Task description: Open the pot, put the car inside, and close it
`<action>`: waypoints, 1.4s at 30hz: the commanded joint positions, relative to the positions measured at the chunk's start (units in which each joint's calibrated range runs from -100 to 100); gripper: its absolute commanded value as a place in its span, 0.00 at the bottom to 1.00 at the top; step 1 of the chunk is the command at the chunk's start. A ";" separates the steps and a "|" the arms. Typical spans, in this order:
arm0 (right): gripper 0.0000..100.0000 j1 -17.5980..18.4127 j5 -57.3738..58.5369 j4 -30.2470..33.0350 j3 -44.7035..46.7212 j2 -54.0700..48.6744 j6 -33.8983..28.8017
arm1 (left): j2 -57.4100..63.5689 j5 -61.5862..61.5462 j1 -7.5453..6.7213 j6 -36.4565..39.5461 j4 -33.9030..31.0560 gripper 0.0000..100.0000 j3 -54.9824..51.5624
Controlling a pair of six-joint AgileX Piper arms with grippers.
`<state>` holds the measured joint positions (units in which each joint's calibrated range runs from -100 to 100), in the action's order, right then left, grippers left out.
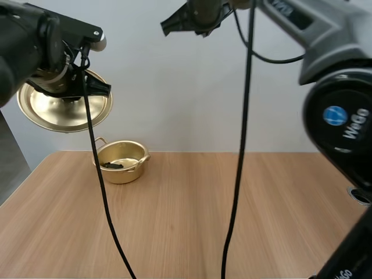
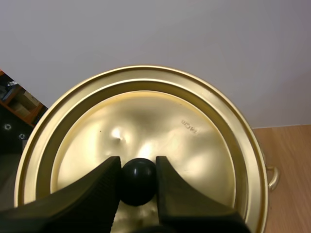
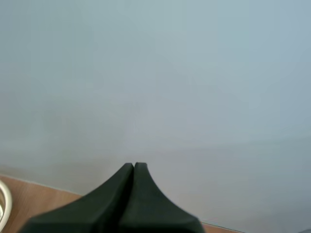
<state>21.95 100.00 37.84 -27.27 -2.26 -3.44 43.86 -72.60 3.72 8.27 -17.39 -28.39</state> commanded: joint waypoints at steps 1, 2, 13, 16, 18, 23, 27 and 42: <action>0.00 -2.69 0.00 0.08 -0.07 -22.43 4.49 | -19.44 21.20 0.05 3.37 1.90 0.00 -0.02; 0.00 -2.94 0.00 0.08 -0.07 -23.88 5.27 | -21.09 22.99 0.05 3.60 2.32 0.00 -0.02; 0.00 -3.47 0.00 1.43 -0.07 -32.79 10.93 | -38.57 33.80 0.05 3.57 8.92 0.00 -0.02; 0.00 -3.46 0.00 2.09 -0.07 -33.62 10.93 | -42.94 35.78 -0.03 3.57 8.94 0.00 -0.02; 0.00 -3.46 0.00 2.71 -0.07 -33.73 10.93 | -45.20 36.90 -0.31 3.57 8.94 0.00 0.20; 0.00 -3.46 0.00 4.06 -0.07 -33.89 10.93 | -49.00 34.42 -1.56 3.57 9.97 0.00 4.30; 0.00 -3.46 0.00 4.22 -0.07 -33.99 10.93 | -50.83 26.86 -2.35 3.57 11.67 0.00 9.74; 0.00 -3.46 0.00 4.67 -0.07 -34.50 11.49 | -56.64 6.53 -2.35 4.77 13.05 0.00 21.72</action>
<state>18.50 100.00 42.35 -27.31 -36.74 7.99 -12.64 -65.69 1.38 13.04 -4.38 -6.72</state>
